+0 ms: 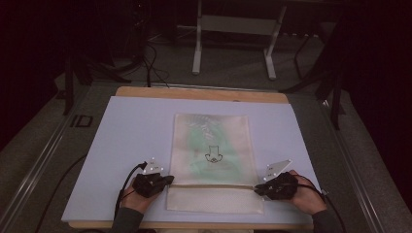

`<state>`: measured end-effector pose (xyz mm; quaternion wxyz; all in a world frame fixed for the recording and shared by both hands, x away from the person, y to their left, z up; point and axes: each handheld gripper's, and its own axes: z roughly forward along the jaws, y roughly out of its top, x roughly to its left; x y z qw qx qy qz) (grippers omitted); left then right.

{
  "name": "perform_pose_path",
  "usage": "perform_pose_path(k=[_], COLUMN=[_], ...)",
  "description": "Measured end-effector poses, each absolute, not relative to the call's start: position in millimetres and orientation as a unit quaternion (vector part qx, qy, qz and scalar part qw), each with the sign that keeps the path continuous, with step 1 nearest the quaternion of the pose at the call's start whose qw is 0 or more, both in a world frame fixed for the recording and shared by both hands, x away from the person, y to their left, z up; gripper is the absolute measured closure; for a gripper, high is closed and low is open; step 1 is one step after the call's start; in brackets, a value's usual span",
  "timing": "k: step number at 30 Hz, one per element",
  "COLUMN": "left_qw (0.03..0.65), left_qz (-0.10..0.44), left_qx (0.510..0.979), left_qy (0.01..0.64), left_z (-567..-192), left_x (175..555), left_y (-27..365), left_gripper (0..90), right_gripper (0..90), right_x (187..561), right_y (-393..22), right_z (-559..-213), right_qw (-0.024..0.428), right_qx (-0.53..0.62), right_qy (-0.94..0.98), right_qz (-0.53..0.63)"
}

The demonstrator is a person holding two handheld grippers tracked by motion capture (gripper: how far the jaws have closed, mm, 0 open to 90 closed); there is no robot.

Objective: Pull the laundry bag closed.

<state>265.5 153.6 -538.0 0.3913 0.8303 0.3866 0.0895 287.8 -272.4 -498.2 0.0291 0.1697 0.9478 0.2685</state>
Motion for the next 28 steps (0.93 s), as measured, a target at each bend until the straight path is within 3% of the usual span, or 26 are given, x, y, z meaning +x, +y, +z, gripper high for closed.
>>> perform_pose_path(k=[11, 25, 28], left_qw=[0.375, 0.381, 0.383], left_qz=[0.124, 0.132, 0.143], left_qx=[0.845, 0.836, 0.824], left_qy=[0.360, 0.371, 0.393], left_z=[-534, -532, -531], left_x=[260, 260, 261], left_y=[151, 156, 163], left_gripper=[86.3, 85.7, 85.0], right_gripper=[75.8, 71.8, 66.9], right_x=[290, 295, 299], right_y=[-286, -300, -305], right_z=[-492, -491, -495], right_qw=[0.048, 0.080, 0.098], right_qx=[0.198, 0.249, 0.273], right_qy=[0.931, 0.911, 0.900], right_qz=[0.304, 0.318, 0.325])
